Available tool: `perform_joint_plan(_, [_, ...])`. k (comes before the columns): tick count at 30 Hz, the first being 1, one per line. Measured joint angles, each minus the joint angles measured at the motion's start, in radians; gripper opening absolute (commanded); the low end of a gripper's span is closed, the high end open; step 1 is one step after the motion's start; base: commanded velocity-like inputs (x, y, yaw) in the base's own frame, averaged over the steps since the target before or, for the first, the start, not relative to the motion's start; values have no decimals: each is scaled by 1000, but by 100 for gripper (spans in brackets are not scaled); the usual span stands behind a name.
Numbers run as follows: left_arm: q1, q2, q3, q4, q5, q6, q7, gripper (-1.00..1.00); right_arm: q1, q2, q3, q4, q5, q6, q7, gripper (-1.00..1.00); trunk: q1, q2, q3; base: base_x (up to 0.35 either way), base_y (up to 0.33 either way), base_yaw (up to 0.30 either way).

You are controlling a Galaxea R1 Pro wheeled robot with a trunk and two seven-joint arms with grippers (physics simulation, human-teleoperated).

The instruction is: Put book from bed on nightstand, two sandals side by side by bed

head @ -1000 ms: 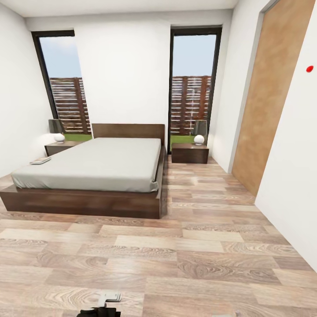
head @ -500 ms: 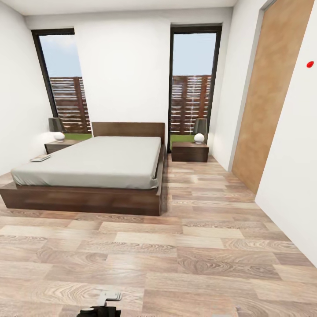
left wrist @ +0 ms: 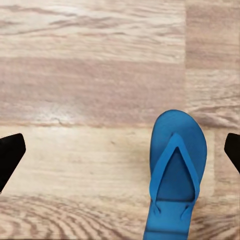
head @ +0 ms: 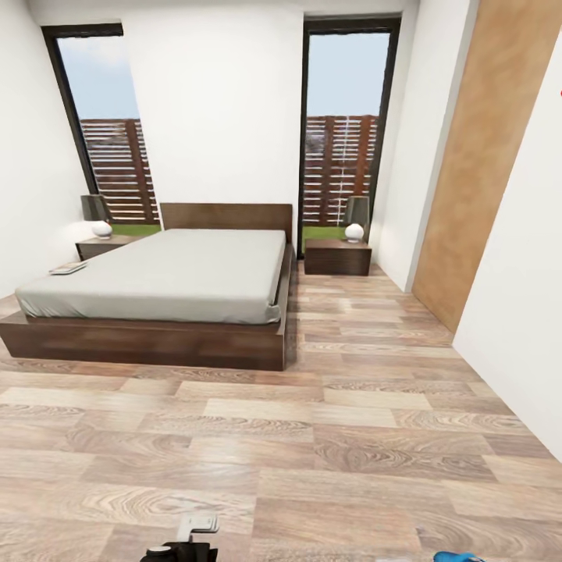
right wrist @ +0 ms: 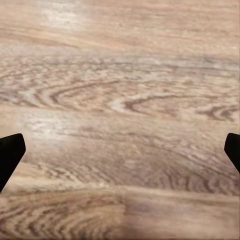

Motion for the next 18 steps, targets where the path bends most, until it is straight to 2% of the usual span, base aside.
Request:
perform_joint_plan(10, [1, -16, 0, 0, -1, -13, 40, 100, 0, -1, -1, 0, 0, 0, 0, 100, 4, -2, -39, 0, 0, 0])
perform_joint_plan(18, [1, -22, 0, 0, 0, -20, 59, 100, 0, -1, -1, 0, 0, 0, 0, 100, 4, -2, -39, 0, 0, 0])
